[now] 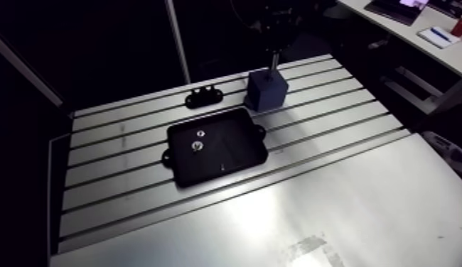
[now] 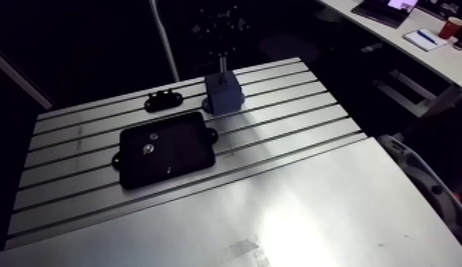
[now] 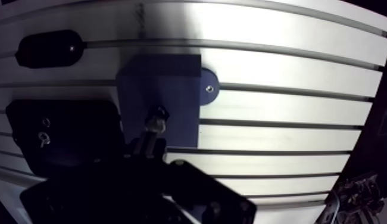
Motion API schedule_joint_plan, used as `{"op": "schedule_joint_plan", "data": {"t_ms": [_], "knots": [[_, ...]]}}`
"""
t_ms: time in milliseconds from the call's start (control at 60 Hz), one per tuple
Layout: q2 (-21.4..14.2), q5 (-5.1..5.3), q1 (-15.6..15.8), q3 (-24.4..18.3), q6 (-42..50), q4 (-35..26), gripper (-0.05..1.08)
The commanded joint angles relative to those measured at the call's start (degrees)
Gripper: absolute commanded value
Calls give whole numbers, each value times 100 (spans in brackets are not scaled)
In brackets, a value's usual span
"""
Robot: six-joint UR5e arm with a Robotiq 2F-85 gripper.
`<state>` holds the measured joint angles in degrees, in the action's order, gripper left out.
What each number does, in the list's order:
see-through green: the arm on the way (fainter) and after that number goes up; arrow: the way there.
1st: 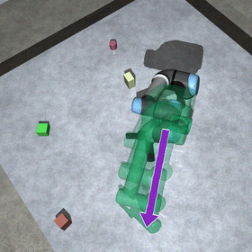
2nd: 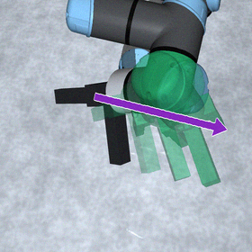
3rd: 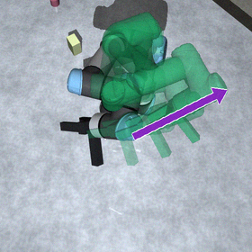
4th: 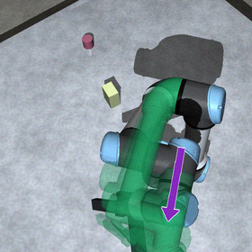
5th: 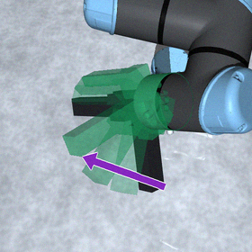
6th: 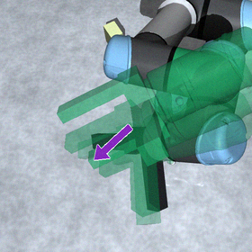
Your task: Pick up the M10 bolt and insert it into the hex recess until seated.
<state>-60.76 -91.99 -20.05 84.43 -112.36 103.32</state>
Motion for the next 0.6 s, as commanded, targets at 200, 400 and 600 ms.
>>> {"op": "schedule_joint_plan", "data": {"t_ms": [200,400,600], "knots": [[-1,-7,-8,8,-10,0,107],[-10,-7,1,8,-10,0,107],[-10,-7,9,8,-10,7,107]]}}
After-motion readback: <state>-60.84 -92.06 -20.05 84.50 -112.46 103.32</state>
